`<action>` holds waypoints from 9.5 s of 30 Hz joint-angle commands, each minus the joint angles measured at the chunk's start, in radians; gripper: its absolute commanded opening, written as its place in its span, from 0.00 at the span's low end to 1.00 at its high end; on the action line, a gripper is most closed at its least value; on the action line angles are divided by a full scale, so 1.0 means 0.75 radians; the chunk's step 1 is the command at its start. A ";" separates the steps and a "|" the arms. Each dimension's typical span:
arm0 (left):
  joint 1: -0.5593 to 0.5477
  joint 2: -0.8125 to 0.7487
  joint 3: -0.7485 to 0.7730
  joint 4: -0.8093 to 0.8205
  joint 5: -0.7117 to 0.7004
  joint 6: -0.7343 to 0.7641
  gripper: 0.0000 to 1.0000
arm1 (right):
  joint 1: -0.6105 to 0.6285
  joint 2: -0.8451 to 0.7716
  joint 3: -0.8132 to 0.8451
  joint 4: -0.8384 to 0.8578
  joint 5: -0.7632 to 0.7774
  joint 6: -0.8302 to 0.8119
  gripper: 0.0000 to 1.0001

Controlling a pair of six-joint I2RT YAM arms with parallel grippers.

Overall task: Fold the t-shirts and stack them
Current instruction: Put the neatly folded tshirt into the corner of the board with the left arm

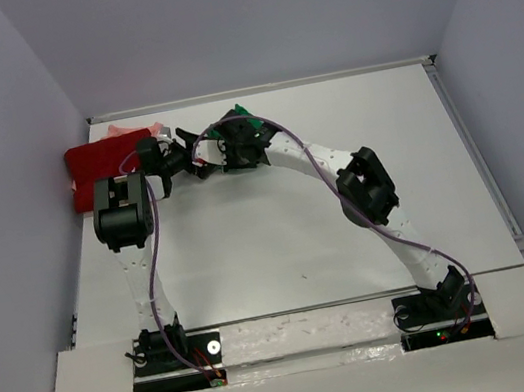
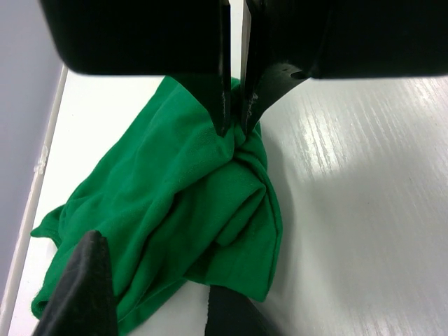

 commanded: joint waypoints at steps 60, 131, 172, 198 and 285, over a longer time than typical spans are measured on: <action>-0.152 0.097 0.239 -0.317 -0.085 0.254 0.42 | 0.019 -0.027 0.090 0.030 0.053 -0.019 0.00; -0.097 0.042 0.586 -1.151 -0.279 1.045 0.00 | -0.398 -0.688 -0.667 0.104 0.061 0.228 1.00; -0.013 -0.185 0.832 -1.936 -0.770 1.727 0.00 | -0.410 -0.735 -0.781 0.104 0.023 0.255 1.00; -0.009 -0.207 0.871 -2.051 -0.918 1.784 0.00 | -0.410 -0.741 -0.802 0.114 0.023 0.255 1.00; 0.007 -0.029 0.742 -1.583 -0.470 1.641 0.81 | -0.398 -0.635 -0.691 0.004 0.098 0.218 1.00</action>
